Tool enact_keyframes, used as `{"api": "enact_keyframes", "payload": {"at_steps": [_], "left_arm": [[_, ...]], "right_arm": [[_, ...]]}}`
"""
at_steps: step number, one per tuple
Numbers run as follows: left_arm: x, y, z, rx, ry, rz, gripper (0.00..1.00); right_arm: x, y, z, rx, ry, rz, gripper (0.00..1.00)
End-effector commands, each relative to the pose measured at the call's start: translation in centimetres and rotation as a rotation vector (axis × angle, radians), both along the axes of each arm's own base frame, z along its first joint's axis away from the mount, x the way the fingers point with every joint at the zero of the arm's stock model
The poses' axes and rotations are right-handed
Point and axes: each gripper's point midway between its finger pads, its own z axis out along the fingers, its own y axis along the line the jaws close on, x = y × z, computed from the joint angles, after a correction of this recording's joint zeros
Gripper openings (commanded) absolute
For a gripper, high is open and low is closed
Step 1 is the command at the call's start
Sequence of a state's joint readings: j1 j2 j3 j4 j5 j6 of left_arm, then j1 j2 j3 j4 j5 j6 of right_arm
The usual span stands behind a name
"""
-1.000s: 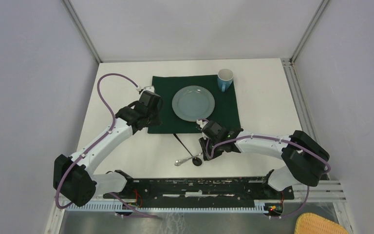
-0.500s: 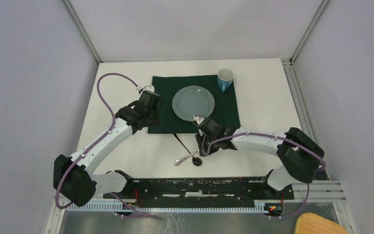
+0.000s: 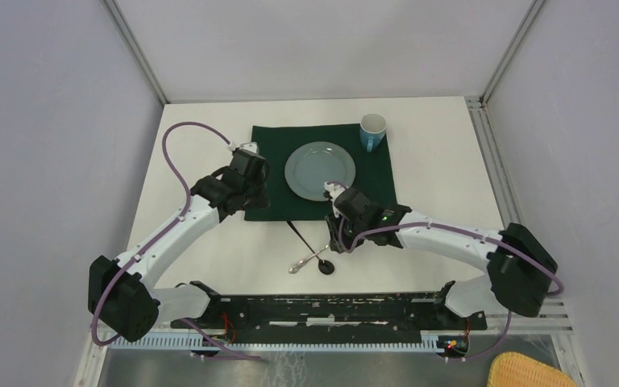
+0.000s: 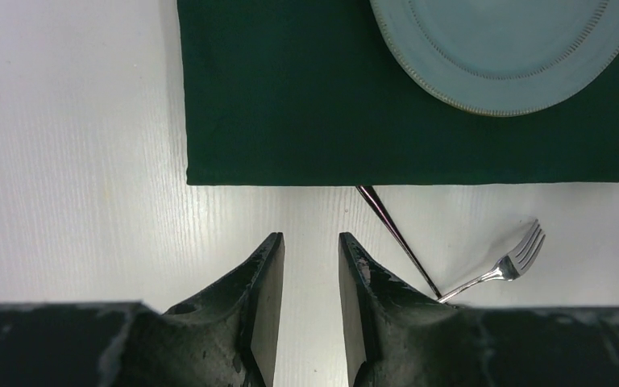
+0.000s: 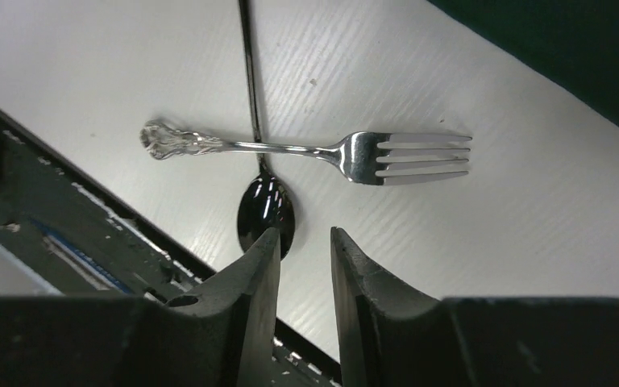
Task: Set the dinner table for one person
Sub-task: Adjust the fork at the center of the board.
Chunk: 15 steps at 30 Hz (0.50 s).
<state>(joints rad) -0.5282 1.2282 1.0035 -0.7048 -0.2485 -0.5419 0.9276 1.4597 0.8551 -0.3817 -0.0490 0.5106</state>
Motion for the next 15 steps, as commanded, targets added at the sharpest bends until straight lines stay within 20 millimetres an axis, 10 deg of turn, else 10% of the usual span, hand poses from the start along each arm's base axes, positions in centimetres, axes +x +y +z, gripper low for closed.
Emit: {"api": "enact_keyframes", "payload": {"at_steps": [1,15], "left_arm": [[-0.1,-1.4,1.5,-0.04,-0.033,-0.085,0.39],[-3.5,-5.6,-2.1,0.006,0.045,-0.161,0.34]], "right_arm": [[0.4,-0.3,6.3,0.117,-0.104,-0.037,0.35],[2.2,-4.8,10.3,0.013,-0.249,-0.169,0.44]]}}
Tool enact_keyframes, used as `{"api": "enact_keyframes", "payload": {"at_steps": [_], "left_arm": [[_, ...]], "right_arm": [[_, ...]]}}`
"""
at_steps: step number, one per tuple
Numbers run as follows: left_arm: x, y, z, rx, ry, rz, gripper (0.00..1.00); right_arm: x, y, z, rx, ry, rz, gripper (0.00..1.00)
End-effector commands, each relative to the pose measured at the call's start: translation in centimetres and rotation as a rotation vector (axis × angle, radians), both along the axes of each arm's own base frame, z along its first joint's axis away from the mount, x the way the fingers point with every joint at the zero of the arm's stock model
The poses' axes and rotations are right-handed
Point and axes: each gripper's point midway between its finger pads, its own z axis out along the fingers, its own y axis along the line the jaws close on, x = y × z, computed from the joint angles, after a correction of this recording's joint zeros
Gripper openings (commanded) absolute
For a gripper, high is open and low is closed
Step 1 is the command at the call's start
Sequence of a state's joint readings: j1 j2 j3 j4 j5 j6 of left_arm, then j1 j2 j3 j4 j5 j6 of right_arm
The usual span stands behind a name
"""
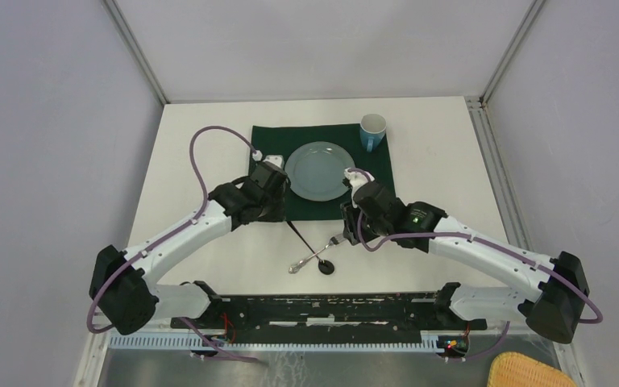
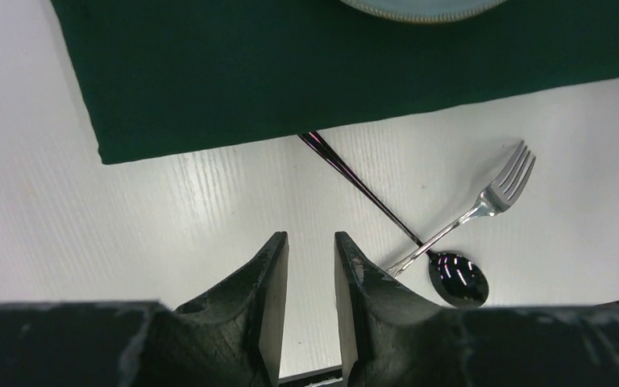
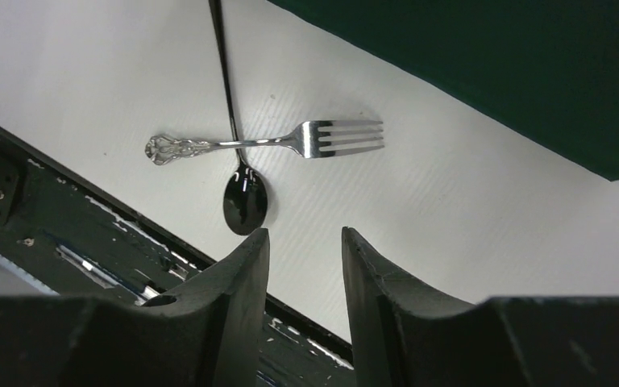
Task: Set the dinner table for one person
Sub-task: Adjust the fork at the center of the board.
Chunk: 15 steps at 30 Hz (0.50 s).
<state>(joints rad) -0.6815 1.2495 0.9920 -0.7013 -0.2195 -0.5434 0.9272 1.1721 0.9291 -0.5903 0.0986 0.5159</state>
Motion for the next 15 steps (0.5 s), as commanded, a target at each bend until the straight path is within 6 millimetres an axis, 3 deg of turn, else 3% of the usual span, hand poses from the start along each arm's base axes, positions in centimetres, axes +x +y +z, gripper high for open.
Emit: {"api": "enact_keyframes", "payload": {"at_steps": [1,9,15], "left_arm": [[-1.1,-1.6,-1.5,0.02,0.009,-0.001,0.34],[-3.2,-4.6,-3.6,0.054,-0.024,-0.073,0.35],[-3.9,-6.4,-4.6,0.059,-0.062,-0.152,0.36]], "right_arm": [[1.7,-1.9,1.7,-0.042,-0.069,-0.098,0.44],[4.0,-6.0,3.2,-0.06,-0.09,-0.29,0.48],[3.9,-7.9,2.6,-0.053,-0.07,-0.36,0.48]]}}
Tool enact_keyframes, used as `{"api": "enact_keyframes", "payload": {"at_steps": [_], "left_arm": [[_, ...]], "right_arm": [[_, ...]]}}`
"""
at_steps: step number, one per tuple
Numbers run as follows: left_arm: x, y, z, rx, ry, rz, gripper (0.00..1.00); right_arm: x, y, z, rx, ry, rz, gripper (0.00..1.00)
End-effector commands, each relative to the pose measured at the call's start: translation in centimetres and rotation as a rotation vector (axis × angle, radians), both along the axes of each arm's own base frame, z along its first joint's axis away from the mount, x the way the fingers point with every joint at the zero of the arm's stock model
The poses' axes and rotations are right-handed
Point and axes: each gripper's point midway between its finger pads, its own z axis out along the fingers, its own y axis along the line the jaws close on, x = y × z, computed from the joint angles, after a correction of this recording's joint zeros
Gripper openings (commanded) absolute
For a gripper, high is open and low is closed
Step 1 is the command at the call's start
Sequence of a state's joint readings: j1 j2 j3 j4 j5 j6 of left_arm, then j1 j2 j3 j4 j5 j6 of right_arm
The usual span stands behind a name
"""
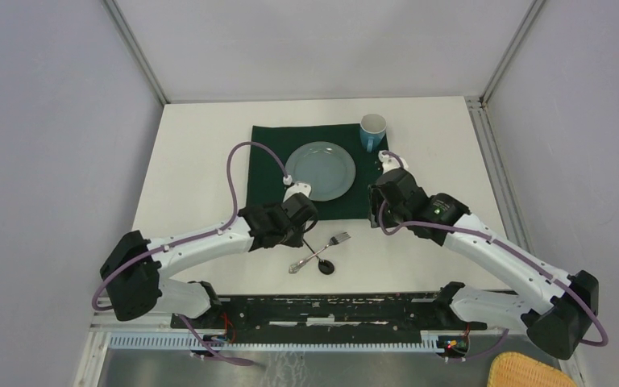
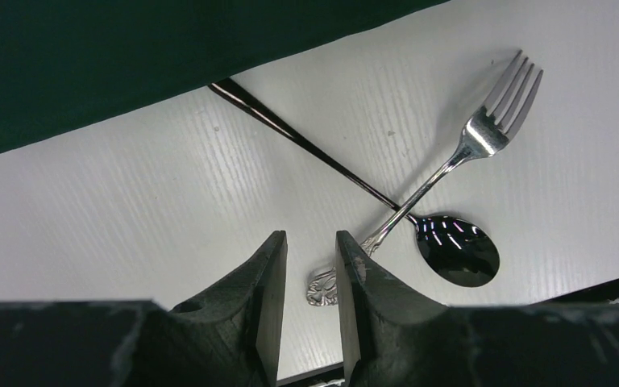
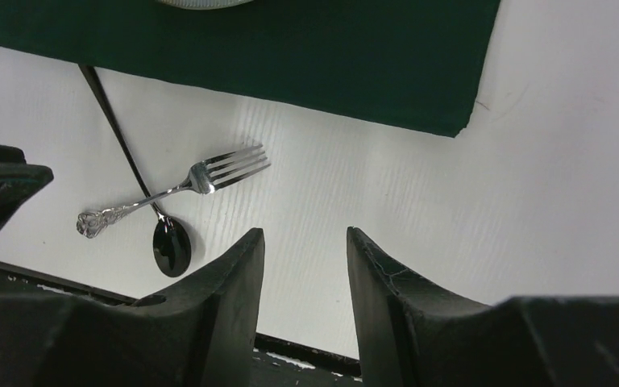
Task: Set the dinner table for one person
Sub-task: Adjust the fork at the center of the board, then pick up the fork at the center of the board.
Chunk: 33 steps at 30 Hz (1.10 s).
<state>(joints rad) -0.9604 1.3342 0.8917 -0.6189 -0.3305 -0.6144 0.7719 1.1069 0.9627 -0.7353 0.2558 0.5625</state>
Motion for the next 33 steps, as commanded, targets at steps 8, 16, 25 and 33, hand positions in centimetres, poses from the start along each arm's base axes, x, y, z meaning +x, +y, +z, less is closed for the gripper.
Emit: {"api": "enact_keyframes", "payload": {"at_steps": [8,16,25,33], "left_arm": [[-0.5,-4.4,-1.2,-0.006,-0.063,-0.155,0.36],[-0.9,-6.3,-2.1,-0.039,-0.04,-0.25,0.36],[-1.5,-7.5,-3.4,-0.035,-0.015,-0.327,0.36],[-1.4,-7.9,-4.5,-0.007,-0.005,-0.349,0.36]], "right_arm": [[-0.3,-1.9,0.0,0.04,0.002,-0.083,0.48],[-0.6,-2.1,-0.4,0.055,0.019,-0.085,0.48],[-1.0,-2.7,-0.8,0.048,0.03,-0.093,0.48],[-1.0,-2.9,-1.0,0.044,0.034,-0.094,0.48]]}}
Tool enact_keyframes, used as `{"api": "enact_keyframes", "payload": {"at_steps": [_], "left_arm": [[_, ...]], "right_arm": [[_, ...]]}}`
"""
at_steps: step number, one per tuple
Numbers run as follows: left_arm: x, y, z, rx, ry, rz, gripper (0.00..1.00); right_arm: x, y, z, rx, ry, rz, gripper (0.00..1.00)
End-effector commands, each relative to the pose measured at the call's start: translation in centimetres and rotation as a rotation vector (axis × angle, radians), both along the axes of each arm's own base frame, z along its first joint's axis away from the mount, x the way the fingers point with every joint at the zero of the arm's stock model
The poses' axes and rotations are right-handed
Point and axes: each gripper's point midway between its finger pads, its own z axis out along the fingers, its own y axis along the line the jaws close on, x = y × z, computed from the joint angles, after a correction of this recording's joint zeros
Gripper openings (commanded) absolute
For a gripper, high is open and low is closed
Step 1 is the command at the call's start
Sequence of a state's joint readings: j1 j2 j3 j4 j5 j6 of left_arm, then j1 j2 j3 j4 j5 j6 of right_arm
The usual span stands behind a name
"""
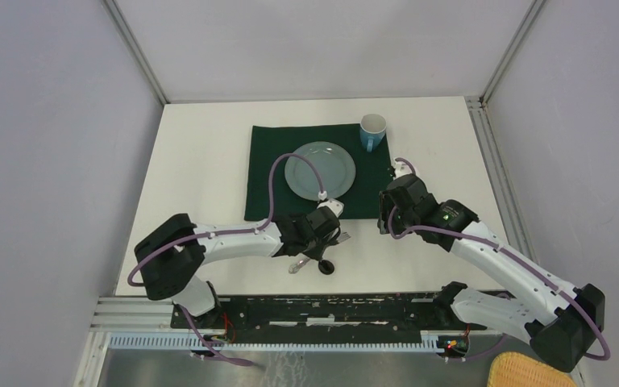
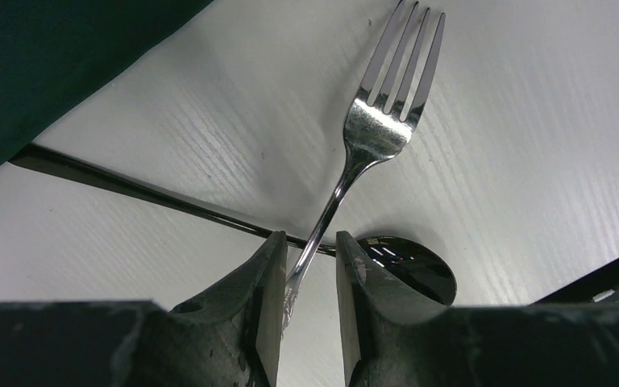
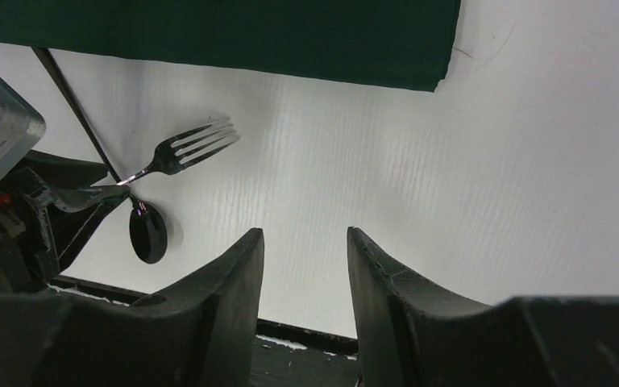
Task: Set the dinner table for one person
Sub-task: Pick up the fork at the center of the board.
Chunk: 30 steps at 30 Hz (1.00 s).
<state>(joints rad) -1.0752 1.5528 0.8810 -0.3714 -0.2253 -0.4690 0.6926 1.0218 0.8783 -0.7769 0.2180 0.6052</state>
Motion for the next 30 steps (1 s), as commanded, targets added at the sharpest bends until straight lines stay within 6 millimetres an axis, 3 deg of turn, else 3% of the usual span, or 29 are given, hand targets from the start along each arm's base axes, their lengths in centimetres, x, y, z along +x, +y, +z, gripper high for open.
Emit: {"api": "enact_keyframes", "payload": {"at_steps": [1,22,30], "left_arm": [[0.5,-1.6,0.3,-0.017,-0.032,-0.061,0.36],[1.0,-2.4,-1.0,0.011,-0.028,-0.073,0.35],[0.9,-2.6,-1.0,0.014,-0.015,-0.075,0.09]], "right_arm": [[0.2,0.0,0.7,0.021,-0.026,-0.007,0.48],[-0.1,-0.7,0.6,0.021,-0.027,-0.022,0.48],[0.0,-0.8,0.7,0.018,-0.031,-0.026,0.48]]}}
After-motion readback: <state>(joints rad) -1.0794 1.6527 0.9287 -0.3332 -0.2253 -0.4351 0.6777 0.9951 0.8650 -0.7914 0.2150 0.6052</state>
